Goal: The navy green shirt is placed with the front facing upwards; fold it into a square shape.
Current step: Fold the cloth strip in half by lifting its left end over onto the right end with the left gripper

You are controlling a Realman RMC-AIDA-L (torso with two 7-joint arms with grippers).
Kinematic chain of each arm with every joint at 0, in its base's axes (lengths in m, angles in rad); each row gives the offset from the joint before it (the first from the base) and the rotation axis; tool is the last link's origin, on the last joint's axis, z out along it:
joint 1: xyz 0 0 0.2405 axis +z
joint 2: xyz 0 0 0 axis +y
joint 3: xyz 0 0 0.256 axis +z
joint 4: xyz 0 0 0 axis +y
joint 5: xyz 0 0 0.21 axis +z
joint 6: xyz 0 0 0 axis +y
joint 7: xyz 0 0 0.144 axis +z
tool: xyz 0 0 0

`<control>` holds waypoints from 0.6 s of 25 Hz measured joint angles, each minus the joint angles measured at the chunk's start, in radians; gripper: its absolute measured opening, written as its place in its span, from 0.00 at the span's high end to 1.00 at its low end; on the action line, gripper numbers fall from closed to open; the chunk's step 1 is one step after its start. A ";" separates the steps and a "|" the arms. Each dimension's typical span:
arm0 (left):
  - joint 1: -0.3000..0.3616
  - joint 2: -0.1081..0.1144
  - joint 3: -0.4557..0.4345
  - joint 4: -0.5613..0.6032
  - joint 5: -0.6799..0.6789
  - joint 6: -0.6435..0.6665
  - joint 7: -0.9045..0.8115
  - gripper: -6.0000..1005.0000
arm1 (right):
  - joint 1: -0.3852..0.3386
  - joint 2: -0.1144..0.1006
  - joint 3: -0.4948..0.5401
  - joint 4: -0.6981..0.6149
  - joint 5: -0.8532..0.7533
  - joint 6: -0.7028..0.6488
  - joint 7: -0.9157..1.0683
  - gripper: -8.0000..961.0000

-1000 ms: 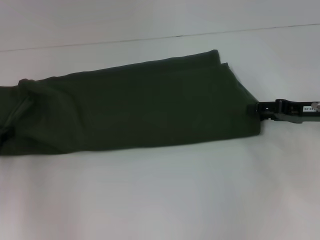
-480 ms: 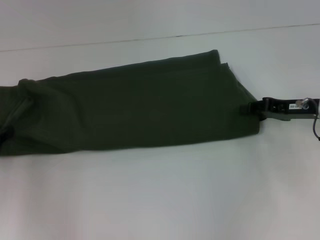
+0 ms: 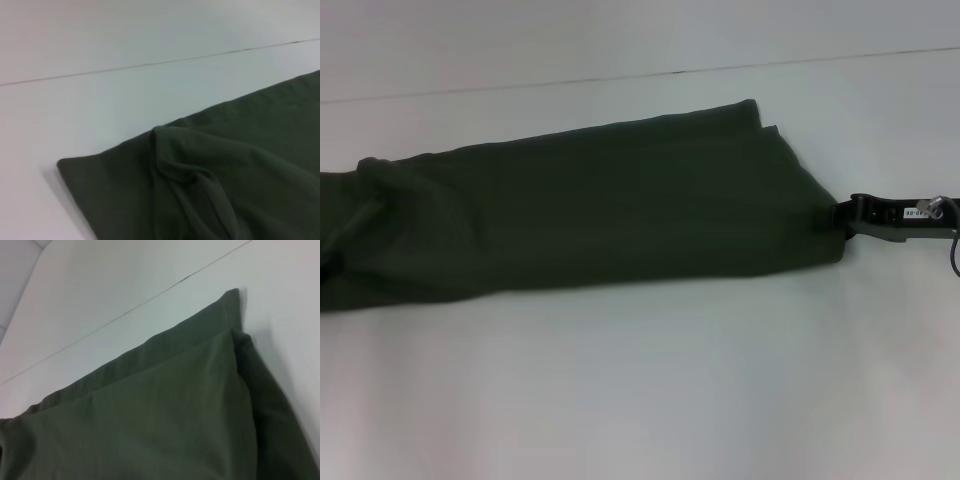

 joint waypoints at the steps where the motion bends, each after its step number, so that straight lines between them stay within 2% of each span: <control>1: 0.000 0.000 0.000 0.000 0.000 -0.005 -0.001 0.95 | -0.001 0.000 0.001 0.000 0.000 0.000 0.000 0.94; 4: 0.001 0.000 0.000 0.004 0.000 -0.023 -0.008 0.95 | -0.001 -0.001 0.001 0.000 0.000 0.001 -0.001 0.98; 15: 0.018 -0.004 -0.024 0.016 -0.001 -0.058 -0.010 0.95 | 0.000 -0.001 -0.001 0.000 0.000 0.008 -0.001 0.97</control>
